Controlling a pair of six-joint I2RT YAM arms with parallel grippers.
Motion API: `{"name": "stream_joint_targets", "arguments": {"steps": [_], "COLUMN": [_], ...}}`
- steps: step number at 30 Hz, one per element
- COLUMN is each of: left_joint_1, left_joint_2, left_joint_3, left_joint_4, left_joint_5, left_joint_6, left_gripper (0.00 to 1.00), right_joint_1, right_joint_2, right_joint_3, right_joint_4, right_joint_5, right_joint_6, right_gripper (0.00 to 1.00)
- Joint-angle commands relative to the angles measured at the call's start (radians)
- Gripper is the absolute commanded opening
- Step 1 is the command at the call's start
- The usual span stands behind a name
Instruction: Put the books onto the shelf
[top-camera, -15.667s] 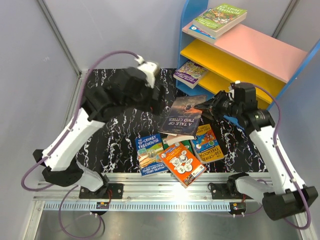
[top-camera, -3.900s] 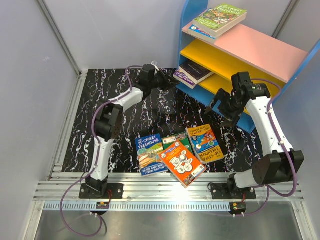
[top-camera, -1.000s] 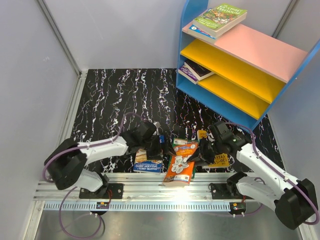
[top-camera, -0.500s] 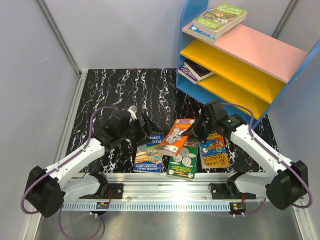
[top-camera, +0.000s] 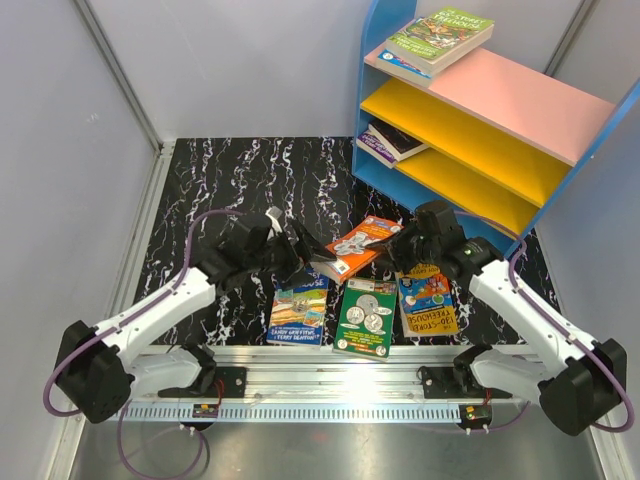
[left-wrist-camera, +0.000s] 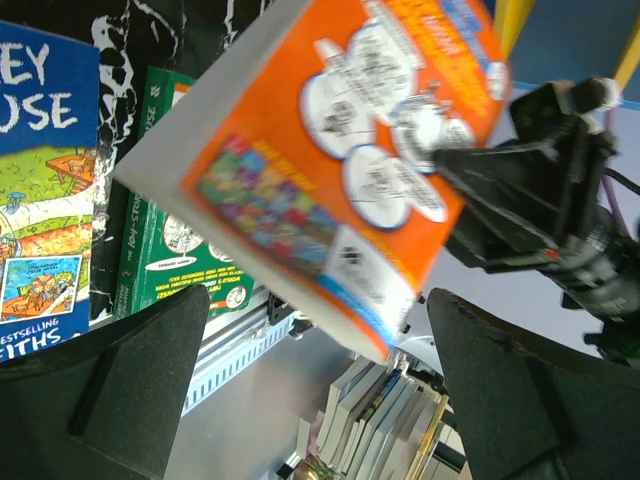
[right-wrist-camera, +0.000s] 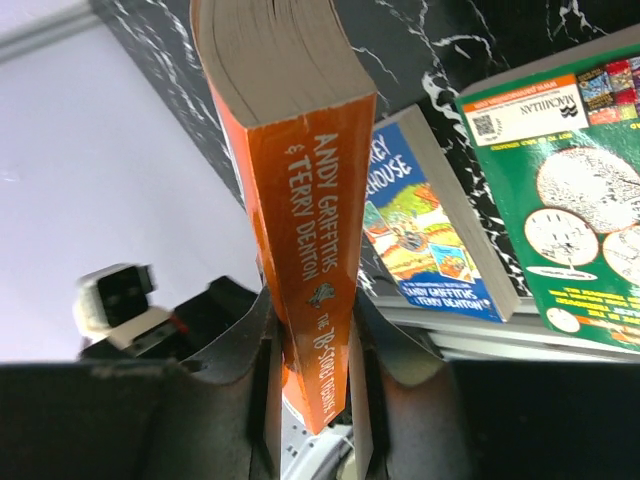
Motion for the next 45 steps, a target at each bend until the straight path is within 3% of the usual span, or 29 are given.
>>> {"name": "stream_joint_targets", "arguments": {"steps": [1,7,17,25,28,31,32,36,41,43,44,45], "left_joint_1": [-0.021,-0.050,-0.062,-0.061,-0.061,-0.058,-0.058,-0.045,-0.027,-0.021,-0.015,-0.013], "left_joint_2": [0.037,0.072,0.081,0.139,0.179,0.199,0.215,0.251,0.291,0.314,0.324,0.342], "left_joint_3": [0.004,0.018,-0.004,0.036,0.074,0.099,0.117,0.157,0.175,0.185,0.188,0.194], "left_joint_4": [0.045,0.071,0.148,0.217,0.219,0.223,0.214,0.177,0.208,0.226,0.246,0.252], "left_joint_5": [0.036,0.021,-0.045,-0.075,-0.071,-0.081,-0.081,-0.088,-0.082,-0.073,-0.068,-0.065], "left_joint_6": [-0.025,-0.060,-0.126,-0.129,-0.119,-0.105,-0.100,-0.057,-0.034,-0.019,-0.011,0.005], "left_gripper": [0.99,0.99,0.99,0.99,0.90,0.64,0.50,0.23,0.03,0.00,0.00,0.00], "right_joint_1": [-0.004,-0.004,-0.004,-0.004,-0.004,-0.004,-0.004,-0.004,-0.003,-0.004,-0.004,-0.006], "right_joint_2": [-0.068,-0.129,-0.275,-0.243,-0.249,-0.258,-0.261,-0.292,-0.306,-0.293,-0.289,-0.275], "right_joint_3": [0.046,-0.012,-0.252,-0.226,-0.233,-0.263,-0.275,-0.301,-0.332,-0.330,-0.324,-0.316], "right_joint_4": [0.075,0.174,0.438,0.486,0.492,0.524,0.524,0.531,0.563,0.618,0.623,0.621], "right_joint_5": [0.080,0.105,0.148,0.103,0.103,0.089,0.085,0.089,0.088,0.080,0.065,0.056], "right_joint_6": [0.059,0.130,0.455,0.458,0.471,0.494,0.500,0.517,0.543,0.535,0.526,0.512], "right_gripper": [0.00,0.00,0.00,0.00,0.00,0.00,0.00,0.00,0.00,0.00,0.12,0.35]}}
